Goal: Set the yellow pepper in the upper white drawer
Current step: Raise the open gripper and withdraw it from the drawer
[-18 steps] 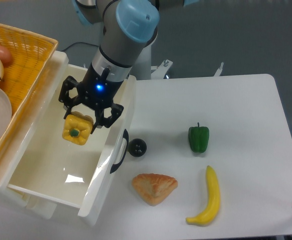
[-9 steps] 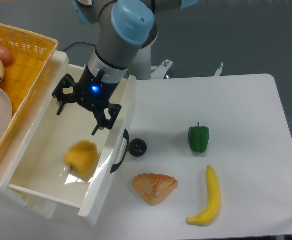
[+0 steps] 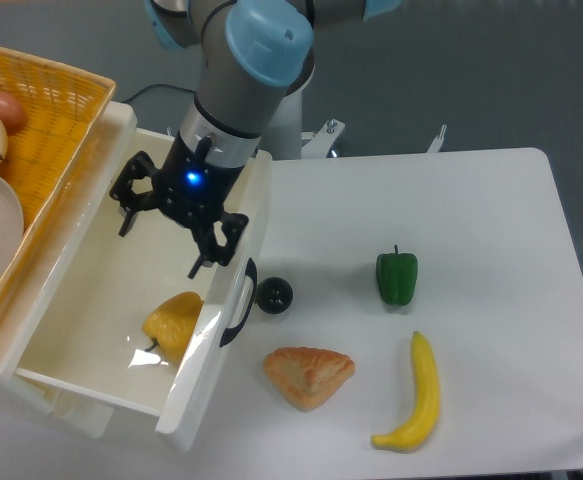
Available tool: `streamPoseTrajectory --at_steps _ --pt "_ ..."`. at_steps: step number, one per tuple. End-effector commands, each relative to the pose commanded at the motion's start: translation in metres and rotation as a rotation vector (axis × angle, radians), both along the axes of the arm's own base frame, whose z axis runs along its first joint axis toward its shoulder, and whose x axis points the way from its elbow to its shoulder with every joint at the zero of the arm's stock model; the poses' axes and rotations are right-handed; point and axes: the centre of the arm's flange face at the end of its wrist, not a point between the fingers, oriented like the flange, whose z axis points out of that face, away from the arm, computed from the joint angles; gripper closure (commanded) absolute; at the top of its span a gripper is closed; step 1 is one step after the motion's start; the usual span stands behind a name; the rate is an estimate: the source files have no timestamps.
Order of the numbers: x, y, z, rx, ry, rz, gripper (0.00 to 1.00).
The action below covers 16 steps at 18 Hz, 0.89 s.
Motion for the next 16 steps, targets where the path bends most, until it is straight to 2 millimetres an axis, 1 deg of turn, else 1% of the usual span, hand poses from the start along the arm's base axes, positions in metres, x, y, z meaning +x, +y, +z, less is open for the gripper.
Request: streamPoseTrajectory --at_steps 3,4,7,10,12,16 --pt "-0.021 -0.013 0.007 0.02 0.054 -0.016 0.0" --pt "-0.024 -0.016 0.006 0.012 0.086 -0.039 0.0" --pt "-0.032 -0.022 -0.002 -0.054 0.208 -0.133 0.0" --pt "-0.039 -0.025 -0.011 -0.072 0.228 -0.156 0.0" --pt "-0.053 -0.036 -0.015 -0.09 0.256 -0.176 0.0" --pt "-0.062 -0.041 -0.045 -0.16 0.32 -0.31 0.0"
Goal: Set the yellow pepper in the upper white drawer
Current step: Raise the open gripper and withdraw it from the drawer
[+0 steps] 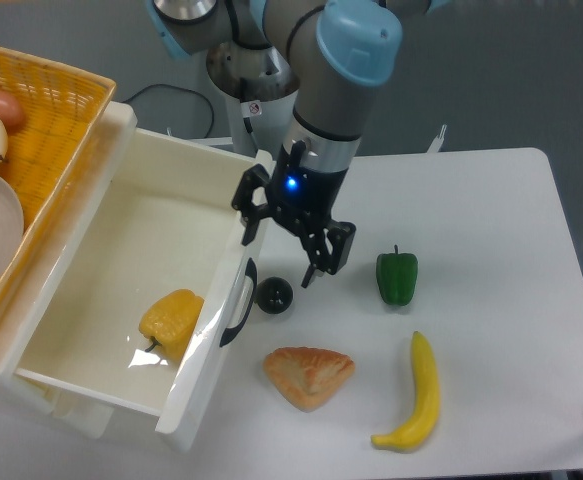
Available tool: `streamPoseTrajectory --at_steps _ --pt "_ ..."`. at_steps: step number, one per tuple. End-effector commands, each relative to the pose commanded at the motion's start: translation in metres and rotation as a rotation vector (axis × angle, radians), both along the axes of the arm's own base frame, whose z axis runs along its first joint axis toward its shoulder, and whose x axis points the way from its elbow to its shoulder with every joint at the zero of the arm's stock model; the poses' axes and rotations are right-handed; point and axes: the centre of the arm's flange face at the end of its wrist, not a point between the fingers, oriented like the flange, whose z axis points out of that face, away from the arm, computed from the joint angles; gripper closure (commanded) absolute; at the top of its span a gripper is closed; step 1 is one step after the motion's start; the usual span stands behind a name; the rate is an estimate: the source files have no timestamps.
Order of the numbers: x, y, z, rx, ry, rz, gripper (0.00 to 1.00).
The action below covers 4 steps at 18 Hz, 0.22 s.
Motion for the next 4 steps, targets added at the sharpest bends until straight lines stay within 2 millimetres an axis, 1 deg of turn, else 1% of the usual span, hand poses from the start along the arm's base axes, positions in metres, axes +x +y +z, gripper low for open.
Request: streamPoseTrajectory --at_steps 1,4 --pt "-0.0043 0.0012 -0.012 -0.035 0.019 -0.029 0.0" --pt "-0.01 -0.0028 -0.017 -0.091 0.061 -0.033 0.0"
